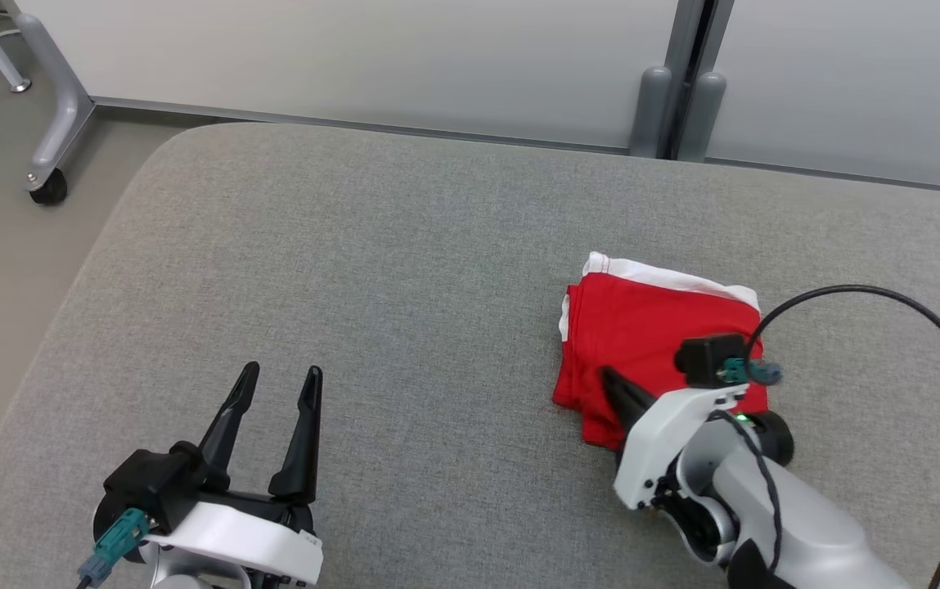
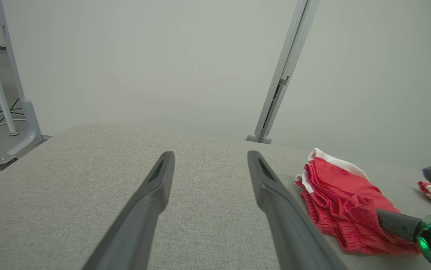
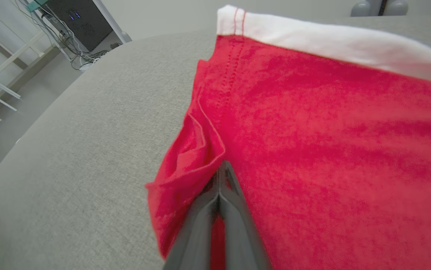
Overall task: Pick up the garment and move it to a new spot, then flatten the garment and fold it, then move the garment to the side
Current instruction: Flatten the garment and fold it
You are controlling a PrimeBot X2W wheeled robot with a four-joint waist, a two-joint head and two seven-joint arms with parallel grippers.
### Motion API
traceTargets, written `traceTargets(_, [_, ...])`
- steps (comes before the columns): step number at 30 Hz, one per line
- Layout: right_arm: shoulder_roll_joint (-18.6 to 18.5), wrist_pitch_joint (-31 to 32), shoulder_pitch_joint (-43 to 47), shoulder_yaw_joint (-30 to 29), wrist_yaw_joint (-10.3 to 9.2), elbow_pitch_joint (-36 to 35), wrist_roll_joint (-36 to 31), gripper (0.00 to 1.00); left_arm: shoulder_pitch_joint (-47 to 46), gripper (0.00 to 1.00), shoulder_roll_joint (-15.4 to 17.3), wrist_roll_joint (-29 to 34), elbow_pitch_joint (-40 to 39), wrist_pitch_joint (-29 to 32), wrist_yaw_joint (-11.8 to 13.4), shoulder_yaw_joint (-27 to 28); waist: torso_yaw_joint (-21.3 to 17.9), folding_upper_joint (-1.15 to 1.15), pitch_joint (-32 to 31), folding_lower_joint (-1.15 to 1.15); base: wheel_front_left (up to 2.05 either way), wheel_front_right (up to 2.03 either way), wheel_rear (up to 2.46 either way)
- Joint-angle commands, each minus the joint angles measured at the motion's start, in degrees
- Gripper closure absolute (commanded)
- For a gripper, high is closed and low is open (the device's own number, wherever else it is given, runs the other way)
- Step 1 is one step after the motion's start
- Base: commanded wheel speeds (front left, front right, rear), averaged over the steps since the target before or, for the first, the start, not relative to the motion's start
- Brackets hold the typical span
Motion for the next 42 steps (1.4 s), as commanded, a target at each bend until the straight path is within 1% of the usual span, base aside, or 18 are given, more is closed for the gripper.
traceTargets(1, [0.70,-0.18,0.11,1.96,0.02,-0.80,0.97,1.00,-0.59,0.00,0.07,-0.12,0.14,-0.19,-0.08,0.19,0.24,0.00,-0.03,0.00,0.00,0.00,0.00])
traceTargets(5, [1.87,-1.66,0.73,7.23,0.02,-3.82,2.68,1.00,-0.33,0.00,0.33,-0.17,0.17,-0.21,0.19,0.56,-0.36,0.00,-0.27,0.00,0.00,0.00,0.00])
traceTargets(8, [1.50,-3.71,0.22,9.93,0.02,-6.58,4.05,1.00,-0.13,0.00,0.65,-0.01,-0.17,-0.22,0.35,0.78,-1.59,0.00,-0.64,0.00,0.00,0.00,0.00])
traceTargets(11, [-0.68,-6.17,-0.79,10.72,0.02,-9.12,4.60,1.00,0.20,0.00,1.00,0.18,-0.61,-0.23,0.67,1.00,-3.10,0.00,-1.07,0.00,0.00,0.00,0.00])
traceTargets(15, [-4.24,-8.48,-1.56,9.28,0.02,-12.68,3.82,1.00,0.71,0.00,1.51,0.30,-1.32,-0.22,1.13,1.44,-5.35,0.00,-1.80,0.00,0.00,0.00,0.00])
traceTargets(16, [-5.43,-8.75,-1.75,8.42,0.02,-13.63,3.26,0.95,0.87,0.00,1.65,0.36,-1.56,-0.24,1.25,1.57,-5.93,0.00,-2.00,0.00,0.00,0.00,0.00])
traceTargets(17, [-6.46,-9.08,-1.77,7.28,0.02,-14.64,2.78,0.68,1.09,0.00,1.78,0.34,-1.75,-0.23,1.41,1.74,-6.52,0.00,-2.17,0.00,0.00,0.00,0.00])
traceTargets(18, [-7.40,-9.13,-1.64,6.09,0.02,-15.62,2.04,0.47,1.32,0.00,1.88,0.32,-1.94,-0.24,1.49,1.86,-7.08,0.00,-2.37,0.00,0.00,0.00,0.00])
traceTargets(19, [-8.36,-9.32,-1.43,4.62,0.02,-16.73,1.19,0.00,1.59,0.00,2.00,0.32,-2.23,-0.24,1.71,1.99,-7.64,0.00,-2.56,0.00,0.00,0.00,0.00])
traceTargets(23, [-11.39,-9.40,1.06,-3.40,0.02,-22.25,-3.32,0.00,2.01,0.00,2.82,0.54,-3.43,-0.13,2.43,2.63,-9.50,0.00,-3.18,0.00,0.00,0.00,0.00])
traceTargets(24, [-11.39,-9.40,1.06,-3.40,0.02,-22.25,-3.32,0.00,2.01,0.00,2.82,0.54,-3.43,-0.13,2.43,2.63,-9.50,0.00,-3.18,0.00,0.00,0.00,0.00])
traceTargets(28, [-12.80,-9.38,6.50,-12.57,0.02,-27.81,-8.90,0.00,2.67,0.00,3.51,0.69,-4.94,-0.13,3.31,3.57,-10.53,0.00,-3.90,0.00,0.00,0.00,0.00])
traceTargets(32, [-12.46,-9.38,13.29,-19.84,0.02,-32.30,-13.27,0.00,3.54,0.00,3.60,1.25,-6.42,-0.22,4.22,4.81,-11.24,0.00,-4.74,0.00,0.00,0.00,0.00])
traceTargets(33, [-12.10,-9.39,16.66,-22.74,0.02,-33.51,-15.32,0.00,4.34,0.00,3.24,1.90,-6.81,-0.28,5.07,5.66,-11.50,0.00,-5.35,0.00,0.00,0.00,0.00])
traceTargets(34, [-12.18,-9.39,18.27,-23.99,0.02,-33.90,-16.72,0.00,4.96,0.00,3.10,2.18,-6.78,-0.28,5.40,5.94,-11.58,0.00,-5.64,0.00,0.00,0.00,0.00])
traceTargets(36, [-10.96,-9.39,20.91,-27.20,0.02,-35.05,-18.30,0.00,5.73,0.00,2.66,2.59,-6.95,-0.28,5.64,6.66,-11.72,0.00,-5.98,0.00,0.00,0.00,0.00])
traceTargets(39, [-9.44,-9.39,24.97,-30.36,0.02,-36.42,-20.63,0.00,7.05,0.00,2.17,3.24,-6.87,-0.30,4.95,8.02,-12.01,0.00,-6.34,0.00,0.00,0.00,0.00])
traceTargets(42, [-8.24,-9.40,27.46,-32.11,0.02,-37.08,-22.35,0.00,7.91,0.00,1.37,4.18,-6.33,-0.30,4.15,9.12,-12.18,0.00,-6.63,0.00,0.00,0.00,0.00])
